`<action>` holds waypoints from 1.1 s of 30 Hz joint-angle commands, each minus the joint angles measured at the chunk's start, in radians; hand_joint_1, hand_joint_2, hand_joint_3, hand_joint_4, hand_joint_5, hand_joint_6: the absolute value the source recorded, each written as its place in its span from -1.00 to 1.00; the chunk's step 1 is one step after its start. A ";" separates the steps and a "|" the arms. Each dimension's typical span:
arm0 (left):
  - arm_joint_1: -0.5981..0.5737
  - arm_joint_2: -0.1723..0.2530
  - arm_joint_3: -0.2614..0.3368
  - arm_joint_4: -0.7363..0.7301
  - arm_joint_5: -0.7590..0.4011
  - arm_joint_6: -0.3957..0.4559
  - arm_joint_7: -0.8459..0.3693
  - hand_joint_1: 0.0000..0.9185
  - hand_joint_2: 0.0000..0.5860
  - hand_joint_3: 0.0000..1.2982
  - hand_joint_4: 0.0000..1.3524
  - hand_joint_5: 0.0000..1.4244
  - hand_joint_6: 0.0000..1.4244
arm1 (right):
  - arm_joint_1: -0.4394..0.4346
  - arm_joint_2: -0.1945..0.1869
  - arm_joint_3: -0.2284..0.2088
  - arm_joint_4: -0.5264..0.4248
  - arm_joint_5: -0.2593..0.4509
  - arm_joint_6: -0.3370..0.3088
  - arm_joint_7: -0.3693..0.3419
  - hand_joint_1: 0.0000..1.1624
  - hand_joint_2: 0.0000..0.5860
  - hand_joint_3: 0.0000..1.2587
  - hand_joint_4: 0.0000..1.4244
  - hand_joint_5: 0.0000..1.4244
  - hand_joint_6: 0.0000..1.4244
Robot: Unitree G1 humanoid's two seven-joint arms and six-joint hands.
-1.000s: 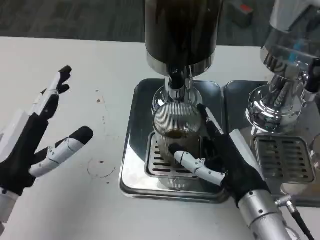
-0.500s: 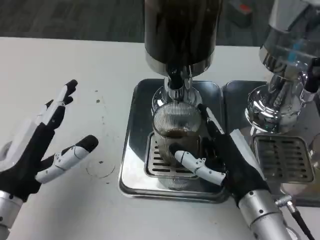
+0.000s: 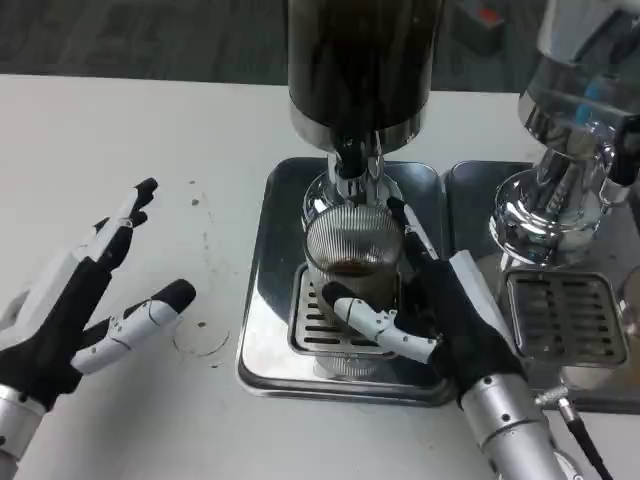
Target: Grasp the cup under the faucet to collect the drink, then remove the cup.
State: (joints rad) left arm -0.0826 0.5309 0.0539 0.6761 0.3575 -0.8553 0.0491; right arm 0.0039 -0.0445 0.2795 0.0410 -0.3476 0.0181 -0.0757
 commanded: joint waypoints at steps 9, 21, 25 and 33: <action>0.007 0.017 -0.017 0.015 -0.033 -0.010 -0.023 -1.00 -0.54 -1.00 -1.00 -0.90 -0.99 | -0.043 0.028 0.015 0.070 -0.022 -0.049 -0.053 0.15 -0.32 -1.00 -1.00 -1.00 -1.00; 0.024 0.021 -0.016 0.006 -0.063 -0.003 -0.036 -1.00 -0.54 -1.00 -1.00 -0.89 -0.99 | -0.045 0.040 0.018 0.116 -0.021 -0.053 -0.064 0.33 -0.36 -1.00 -1.00 -1.00 -1.00; 0.026 0.021 -0.015 0.005 -0.071 -0.001 -0.043 -1.00 -0.54 -1.00 -1.00 -0.88 -0.99 | -0.045 0.051 0.010 0.130 -0.015 -0.051 -0.078 0.37 -0.38 -1.00 -1.00 -1.00 -0.97; 0.029 0.024 -0.016 0.004 -0.081 0.004 -0.051 -1.00 -0.53 -1.00 -1.00 -0.88 -0.99 | -0.059 0.078 -0.010 0.179 0.029 -0.090 -0.084 0.44 -0.40 -1.00 -1.00 -0.99 -0.83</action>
State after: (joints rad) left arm -0.0608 0.5415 0.0393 0.6857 0.2841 -0.8558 0.0095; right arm -0.0441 0.0168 0.2764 0.1884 -0.3427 -0.0543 -0.1652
